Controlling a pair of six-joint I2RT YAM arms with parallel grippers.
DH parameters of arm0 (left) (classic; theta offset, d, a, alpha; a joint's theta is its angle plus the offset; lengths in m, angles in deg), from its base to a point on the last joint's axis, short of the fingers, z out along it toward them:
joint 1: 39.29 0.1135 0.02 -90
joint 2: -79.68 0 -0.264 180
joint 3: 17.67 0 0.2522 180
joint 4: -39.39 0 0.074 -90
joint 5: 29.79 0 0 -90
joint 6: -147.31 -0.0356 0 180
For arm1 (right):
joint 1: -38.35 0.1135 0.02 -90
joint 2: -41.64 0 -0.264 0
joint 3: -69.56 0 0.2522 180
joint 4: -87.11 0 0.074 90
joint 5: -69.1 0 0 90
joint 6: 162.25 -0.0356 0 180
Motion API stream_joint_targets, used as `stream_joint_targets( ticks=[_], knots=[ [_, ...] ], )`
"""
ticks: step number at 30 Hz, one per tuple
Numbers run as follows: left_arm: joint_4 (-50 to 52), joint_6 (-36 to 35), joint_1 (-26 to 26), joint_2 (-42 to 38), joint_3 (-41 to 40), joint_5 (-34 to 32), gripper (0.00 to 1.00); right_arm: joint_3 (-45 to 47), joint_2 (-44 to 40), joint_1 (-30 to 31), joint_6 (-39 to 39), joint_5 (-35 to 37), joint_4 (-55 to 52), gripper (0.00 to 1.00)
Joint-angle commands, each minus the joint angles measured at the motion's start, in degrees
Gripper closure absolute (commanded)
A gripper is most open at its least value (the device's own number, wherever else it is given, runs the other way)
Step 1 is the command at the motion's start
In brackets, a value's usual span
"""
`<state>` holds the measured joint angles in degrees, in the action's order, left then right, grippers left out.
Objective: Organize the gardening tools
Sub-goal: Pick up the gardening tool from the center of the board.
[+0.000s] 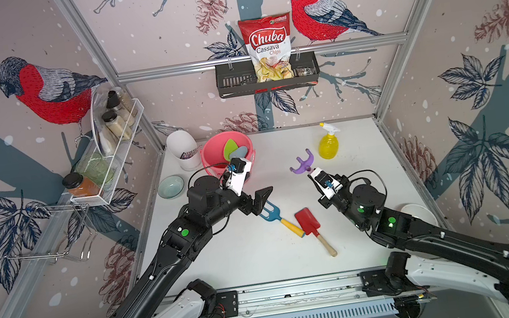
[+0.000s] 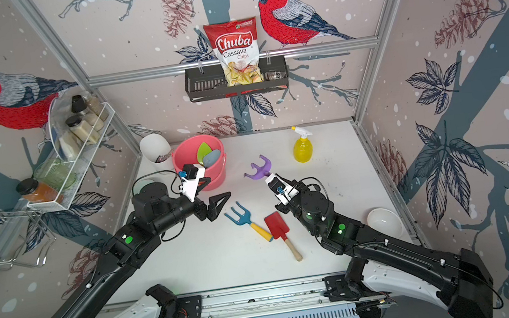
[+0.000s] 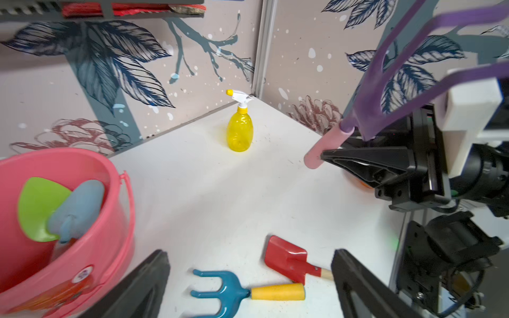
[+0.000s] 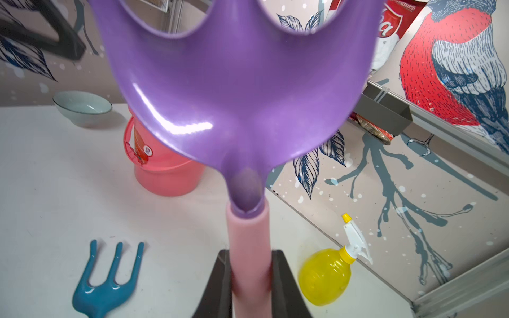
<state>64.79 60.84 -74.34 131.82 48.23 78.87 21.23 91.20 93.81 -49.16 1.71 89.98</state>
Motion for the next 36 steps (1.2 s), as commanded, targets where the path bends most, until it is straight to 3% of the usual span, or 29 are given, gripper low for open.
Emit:
stream_joint_targets(
  ticks=[1,11,22,36],
  knots=[
    [-11.49,3.63,0.07,0.87,-2.11,9.91,0.06,-0.59,-0.76,-0.32,-7.17,-7.8,2.72,1.0],
    [-20.54,3.85,-0.16,3.2,-3.45,20.62,0.14,-1.86,2.05,-0.46,-13.8,-18.24,6.23,1.0],
    [-19.92,-0.27,-2.82,3.28,-3.1,16.86,0.24,-4.44,7.26,-0.22,-17.99,-26.07,10.78,1.0],
    [-23.46,-0.46,-2.92,4.55,-2.82,15.25,0.45,-5.16,9.45,1.83,-19.2,-28.42,11.66,1.0]
  ],
)
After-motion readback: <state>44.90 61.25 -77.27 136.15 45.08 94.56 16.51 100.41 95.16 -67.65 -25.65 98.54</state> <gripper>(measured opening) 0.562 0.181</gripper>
